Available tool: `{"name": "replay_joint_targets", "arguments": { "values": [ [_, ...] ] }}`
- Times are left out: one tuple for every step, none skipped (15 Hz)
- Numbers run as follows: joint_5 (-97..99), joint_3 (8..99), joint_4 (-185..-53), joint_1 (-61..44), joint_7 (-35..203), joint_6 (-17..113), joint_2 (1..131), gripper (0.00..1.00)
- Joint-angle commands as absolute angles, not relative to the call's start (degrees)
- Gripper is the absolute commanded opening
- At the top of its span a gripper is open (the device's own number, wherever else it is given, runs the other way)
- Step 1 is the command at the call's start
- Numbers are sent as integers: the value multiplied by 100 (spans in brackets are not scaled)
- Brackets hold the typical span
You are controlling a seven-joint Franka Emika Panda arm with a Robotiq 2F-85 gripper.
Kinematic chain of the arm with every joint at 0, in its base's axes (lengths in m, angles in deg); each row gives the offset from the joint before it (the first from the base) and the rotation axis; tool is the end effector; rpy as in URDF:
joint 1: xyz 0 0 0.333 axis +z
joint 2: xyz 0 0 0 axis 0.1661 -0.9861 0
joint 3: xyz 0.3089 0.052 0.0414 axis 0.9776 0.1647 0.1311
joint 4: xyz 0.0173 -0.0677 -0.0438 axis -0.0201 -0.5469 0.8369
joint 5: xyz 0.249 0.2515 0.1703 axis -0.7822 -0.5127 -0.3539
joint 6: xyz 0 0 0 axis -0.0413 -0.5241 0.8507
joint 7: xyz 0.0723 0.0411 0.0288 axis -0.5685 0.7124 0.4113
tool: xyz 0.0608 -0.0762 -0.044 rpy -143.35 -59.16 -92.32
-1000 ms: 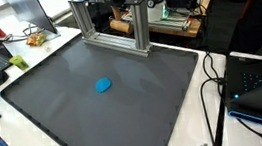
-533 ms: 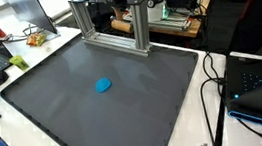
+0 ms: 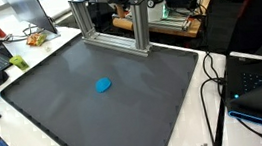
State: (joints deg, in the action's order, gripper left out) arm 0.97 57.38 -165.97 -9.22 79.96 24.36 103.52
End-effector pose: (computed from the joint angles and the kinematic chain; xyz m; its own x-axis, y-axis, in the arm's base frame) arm 0.4128 -0.0026 0.4289 0.9831 -0.1291 -0.1302 -0.1216 -0.9905 0.0637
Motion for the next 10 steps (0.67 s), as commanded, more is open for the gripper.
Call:
{"name": "replay_joint_targets", "arguments": {
  "values": [
    [0,5730,-17297,-893,8470,2929,10994,22],
    [-13,5723,-17399,-890,8546,3044,11066,22],
    [-39,5721,-17489,-877,8607,3117,11133,22],
    [-64,5718,-17583,-865,8656,3204,11210,22],
    [-81,5715,-17662,-861,8682,3243,11279,22],
    [-89,5708,-17740,-858,8716,3268,11360,22],
    [-82,5702,-17807,-869,8723,3291,11440,22],
    [-85,5693,-17863,-874,8735,3289,11503,22],
    [-82,5689,-17911,-876,8742,3279,11575,22],
    [-89,5678,-17950,-865,8790,3243,11632,22]
  ]
}}
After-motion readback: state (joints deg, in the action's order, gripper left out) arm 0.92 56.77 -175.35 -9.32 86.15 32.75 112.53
